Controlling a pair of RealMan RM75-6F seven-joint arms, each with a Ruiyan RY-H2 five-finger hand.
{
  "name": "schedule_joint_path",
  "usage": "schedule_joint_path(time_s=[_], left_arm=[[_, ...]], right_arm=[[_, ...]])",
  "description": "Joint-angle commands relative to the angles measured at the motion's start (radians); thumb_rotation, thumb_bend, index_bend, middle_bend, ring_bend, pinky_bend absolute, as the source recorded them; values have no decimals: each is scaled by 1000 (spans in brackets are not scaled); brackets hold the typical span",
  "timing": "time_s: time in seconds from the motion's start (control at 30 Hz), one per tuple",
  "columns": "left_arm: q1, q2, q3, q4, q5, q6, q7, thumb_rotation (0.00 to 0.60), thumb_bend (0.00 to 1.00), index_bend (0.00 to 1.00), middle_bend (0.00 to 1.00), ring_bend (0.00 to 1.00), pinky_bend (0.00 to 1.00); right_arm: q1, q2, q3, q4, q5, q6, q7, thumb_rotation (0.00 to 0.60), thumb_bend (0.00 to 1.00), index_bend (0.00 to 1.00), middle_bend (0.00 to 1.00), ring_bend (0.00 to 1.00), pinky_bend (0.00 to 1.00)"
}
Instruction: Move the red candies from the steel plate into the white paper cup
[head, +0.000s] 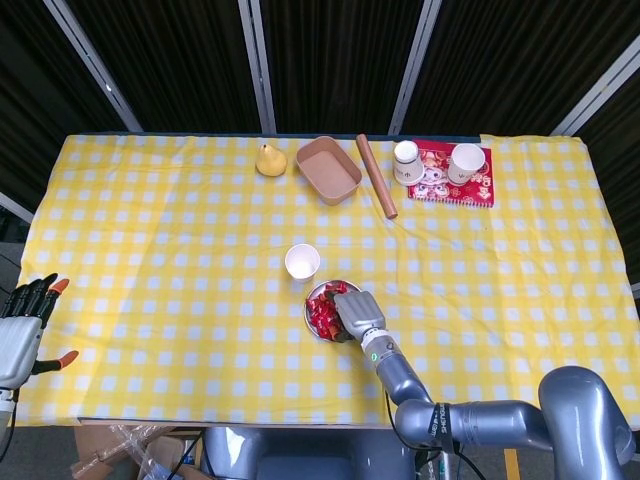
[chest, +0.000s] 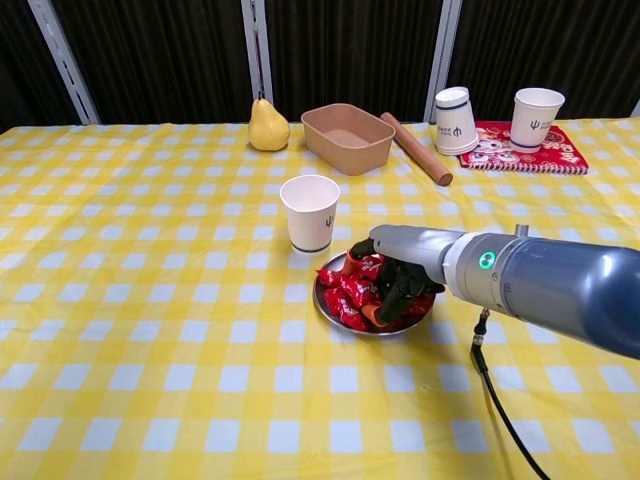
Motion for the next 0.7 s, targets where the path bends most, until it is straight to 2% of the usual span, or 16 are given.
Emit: schedule_joint_path(time_s=[0.03,0.43,0.7], left_arm=[[0,0,0,0,0,-1,-1,600,8,0,0,0,0],[0,1,0,-1,-1,0,-1,600,8,0,0,0,0],[-1,2,1,-2,-1,-1,-1,600,8,0,0,0,0]], right_arm=[[-3,-2,-1,2,-9,-2,10,600,518,619,862,929,900],[-19,-18,16,-4,-105,38,72,600,522,645,866,933,905],[-26,-24,11,16,-113,40,81,600,533,655,866,933,905]])
